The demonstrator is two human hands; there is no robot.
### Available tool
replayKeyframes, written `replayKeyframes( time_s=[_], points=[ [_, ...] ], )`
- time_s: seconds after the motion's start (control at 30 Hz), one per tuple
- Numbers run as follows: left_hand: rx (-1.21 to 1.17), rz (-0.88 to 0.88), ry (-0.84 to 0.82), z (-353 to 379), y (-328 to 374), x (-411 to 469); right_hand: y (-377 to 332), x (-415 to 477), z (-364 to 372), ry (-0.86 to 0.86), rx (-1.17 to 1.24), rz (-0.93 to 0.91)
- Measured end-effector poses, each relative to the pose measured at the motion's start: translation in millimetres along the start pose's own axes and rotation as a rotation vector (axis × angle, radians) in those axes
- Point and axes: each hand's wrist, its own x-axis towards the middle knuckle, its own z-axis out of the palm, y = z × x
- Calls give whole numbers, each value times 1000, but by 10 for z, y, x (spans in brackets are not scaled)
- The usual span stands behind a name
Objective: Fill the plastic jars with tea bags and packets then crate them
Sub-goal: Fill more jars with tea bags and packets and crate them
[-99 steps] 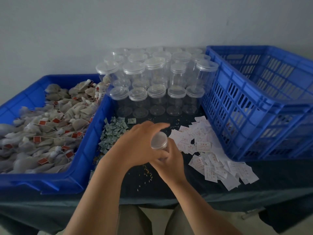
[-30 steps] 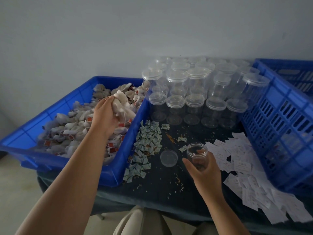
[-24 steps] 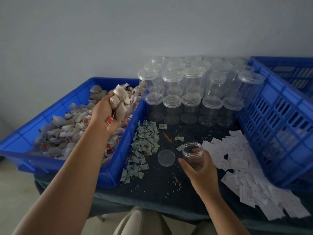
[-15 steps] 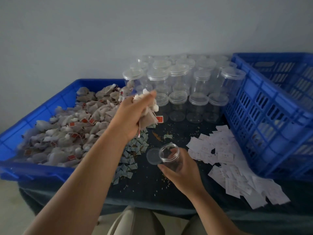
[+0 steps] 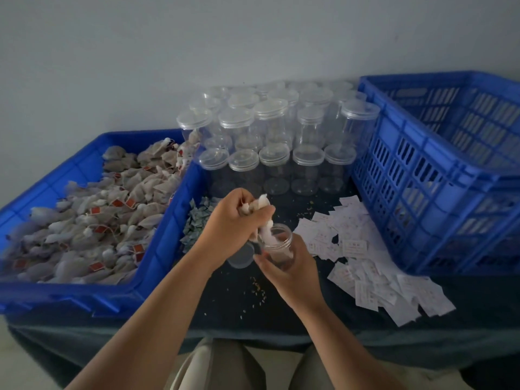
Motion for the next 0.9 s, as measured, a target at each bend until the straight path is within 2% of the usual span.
replayKeyframes(
  time_s=[0.07, 0.13, 0.23, 0.3, 0.4, 0.47, 0.5, 0.57, 0.63, 0.67, 0.77, 0.8, 0.9],
  points=[
    [312, 68, -70, -45, -72, -15, -3, 1, -1, -2, -20, 5],
    [458, 139, -118, -35, -112, -53, 8, -5, 16, -28, -70, -2],
    [443, 181, -79, -14, -133, -55, 17, -17, 40, -61, -111, -9],
    [544, 224, -89, -13, -183, -18, 12, -11, 29, -30, -102, -3],
    [757, 165, -295, -5, -195, -6, -5, -12, 9, -5, -90, -7],
    [663, 95, -363, -6, -172, -18, -10, -21, 17, -23, -74, -5],
    [573, 106, -310, -24, -160, -25, -14, -22, 21, -22, -63, -3],
    [401, 139, -72, -88, -157, -27, -9, -17, 23, 3, -44, -5],
    [361, 124, 71, -190, -233, -43, 9, -10, 21, 24, -21, 1],
    [404, 83, 25, -250, -304, -66, 18, -11, 19, 32, -11, 10],
    [628, -43, -392, -273, -535, -218, 13, -13, 18, 70, -9, 1],
    [667, -25, -458, -232, -606, -275, 5, -12, 16, 77, -6, -6],
    [797, 103, -361, -92, -735, -365, -5, -13, 11, 80, 4, -14]
  ],
)
